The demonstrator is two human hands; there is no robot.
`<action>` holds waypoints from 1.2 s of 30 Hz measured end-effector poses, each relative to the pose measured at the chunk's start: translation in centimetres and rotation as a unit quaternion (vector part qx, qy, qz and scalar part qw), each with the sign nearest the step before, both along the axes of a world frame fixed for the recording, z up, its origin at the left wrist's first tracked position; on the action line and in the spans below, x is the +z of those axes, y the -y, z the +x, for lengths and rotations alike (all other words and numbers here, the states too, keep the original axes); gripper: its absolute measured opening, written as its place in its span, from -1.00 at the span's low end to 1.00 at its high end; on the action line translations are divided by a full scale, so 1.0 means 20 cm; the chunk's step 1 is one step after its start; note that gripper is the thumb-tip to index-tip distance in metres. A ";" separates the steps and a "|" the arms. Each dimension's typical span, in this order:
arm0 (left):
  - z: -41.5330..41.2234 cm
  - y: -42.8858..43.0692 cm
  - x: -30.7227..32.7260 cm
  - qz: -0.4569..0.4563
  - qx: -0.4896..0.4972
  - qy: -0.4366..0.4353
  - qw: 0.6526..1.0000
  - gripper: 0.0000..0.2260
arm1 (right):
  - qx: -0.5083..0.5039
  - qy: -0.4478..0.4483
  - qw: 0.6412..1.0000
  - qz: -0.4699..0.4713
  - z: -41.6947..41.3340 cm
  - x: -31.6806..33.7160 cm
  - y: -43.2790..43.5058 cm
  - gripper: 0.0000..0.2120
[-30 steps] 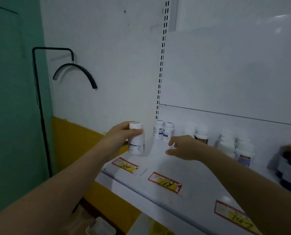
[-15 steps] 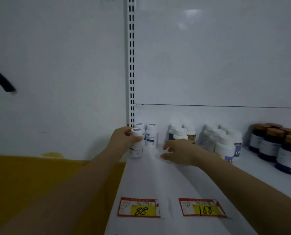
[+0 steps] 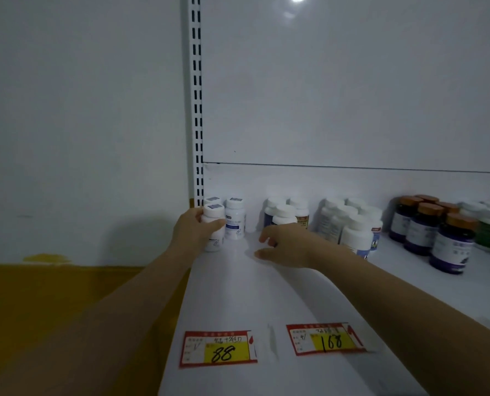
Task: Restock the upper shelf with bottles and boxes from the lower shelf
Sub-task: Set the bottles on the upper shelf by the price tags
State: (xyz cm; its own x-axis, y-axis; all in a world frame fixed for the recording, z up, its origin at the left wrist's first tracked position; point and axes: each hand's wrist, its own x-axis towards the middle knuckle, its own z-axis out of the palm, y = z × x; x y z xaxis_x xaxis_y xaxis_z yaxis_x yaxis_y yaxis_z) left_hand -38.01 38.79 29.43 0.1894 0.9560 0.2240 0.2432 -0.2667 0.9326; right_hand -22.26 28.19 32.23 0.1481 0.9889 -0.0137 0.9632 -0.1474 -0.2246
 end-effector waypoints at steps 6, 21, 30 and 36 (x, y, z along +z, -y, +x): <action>-0.05 0.06 0.01 -0.016 -0.004 -0.118 0.993 -0.55 | 0.021 0.007 1.000 -0.004 -0.01 0.01 0.03 -0.51; -0.12 0.44 0.13 0.004 -0.067 -0.477 0.876 -0.53 | 0.057 0.040 0.998 0.000 -0.02 0.09 0.23 -0.50; -0.14 0.80 0.22 0.107 -0.094 -0.513 0.847 -0.53 | -0.025 0.058 0.998 0.022 -0.05 0.17 0.77 -0.54; 0.09 1.26 0.24 0.198 -0.204 -0.467 0.837 -0.57 | -0.133 0.055 0.990 -0.012 0.06 0.09 1.31 -0.56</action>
State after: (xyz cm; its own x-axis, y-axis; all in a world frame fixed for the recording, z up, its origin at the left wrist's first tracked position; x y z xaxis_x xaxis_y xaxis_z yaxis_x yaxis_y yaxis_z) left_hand -36.28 13.51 34.32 0.7511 0.6552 0.0809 0.6308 -0.7484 0.2050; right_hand -21.15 2.00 33.99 0.4051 0.9142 -0.0071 0.9080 -0.4032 -0.1142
